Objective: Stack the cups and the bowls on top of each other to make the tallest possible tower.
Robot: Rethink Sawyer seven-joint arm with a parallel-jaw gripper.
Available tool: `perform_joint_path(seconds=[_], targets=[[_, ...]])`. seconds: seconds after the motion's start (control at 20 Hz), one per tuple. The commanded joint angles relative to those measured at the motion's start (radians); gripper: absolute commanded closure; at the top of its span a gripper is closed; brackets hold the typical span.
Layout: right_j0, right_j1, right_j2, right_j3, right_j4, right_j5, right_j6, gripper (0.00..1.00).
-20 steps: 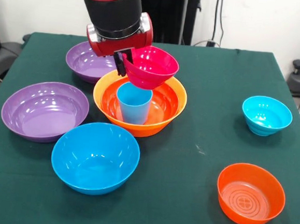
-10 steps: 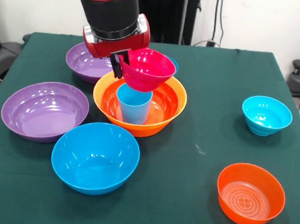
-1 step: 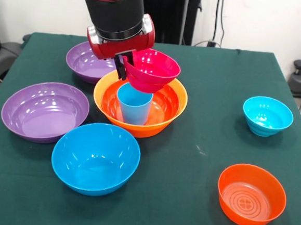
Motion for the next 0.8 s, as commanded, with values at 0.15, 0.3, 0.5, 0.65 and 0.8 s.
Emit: perform_joint_path(seconds=[0.15, 0.3, 0.5, 0.65, 0.8], targets=[[-0.007, 0.052, 0.037, -0.025, -0.086, -0.057, -0.227, 1.0], [-0.009, 0.06, 0.037, -0.024, -0.095, -0.068, -0.235, 1.0], [-0.012, 0.07, 0.037, -0.025, -0.117, -0.084, -0.254, 1.0], [-0.016, 0.079, 0.04, -0.023, -0.135, -0.098, -0.263, 1.0], [-0.018, 0.086, 0.042, -0.023, -0.148, -0.11, -0.258, 1.0]])
